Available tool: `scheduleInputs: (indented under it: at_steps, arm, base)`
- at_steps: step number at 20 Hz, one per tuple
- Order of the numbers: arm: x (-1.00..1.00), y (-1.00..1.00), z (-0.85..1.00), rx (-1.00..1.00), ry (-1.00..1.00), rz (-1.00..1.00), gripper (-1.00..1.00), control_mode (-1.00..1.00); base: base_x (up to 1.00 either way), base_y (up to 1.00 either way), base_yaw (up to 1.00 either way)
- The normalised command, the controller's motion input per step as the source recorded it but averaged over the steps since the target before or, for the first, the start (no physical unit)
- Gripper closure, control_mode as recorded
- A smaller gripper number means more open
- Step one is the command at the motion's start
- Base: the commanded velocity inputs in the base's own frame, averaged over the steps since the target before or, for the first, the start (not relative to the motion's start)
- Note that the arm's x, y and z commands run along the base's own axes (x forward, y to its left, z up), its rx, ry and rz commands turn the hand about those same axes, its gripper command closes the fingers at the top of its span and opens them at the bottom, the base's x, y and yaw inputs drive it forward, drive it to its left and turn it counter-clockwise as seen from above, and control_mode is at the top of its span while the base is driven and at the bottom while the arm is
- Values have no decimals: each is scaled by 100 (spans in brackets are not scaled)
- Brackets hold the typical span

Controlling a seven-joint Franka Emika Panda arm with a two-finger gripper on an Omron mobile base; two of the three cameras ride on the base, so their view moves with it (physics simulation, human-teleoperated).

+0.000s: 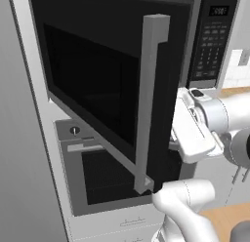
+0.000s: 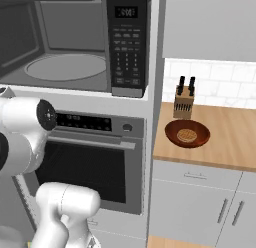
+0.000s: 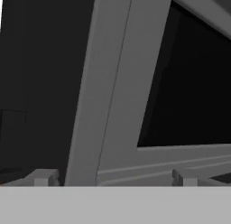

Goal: Open the microwave, place the bowl with waffle inside the microwave, then close the microwave door and turn it on.

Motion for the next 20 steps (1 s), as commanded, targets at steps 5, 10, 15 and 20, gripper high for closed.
scheduleInputs:
  at_steps: [5, 10, 15, 20]
  arm:
    - [0, 50, 0, 0, 0, -10, -100, -100]
    - [0, 25, 0, 0, 4, -5, -100, -100]
    - [0, -40, 0, 0, 27, -14, -100, -100]
    - [4, -100, -20, -1, 43, -54, -100, -100]
  base:
    - [0, 0, 0]
    - [0, 0, 0]
    - [0, 0, 0]
    - [0, 0, 0]
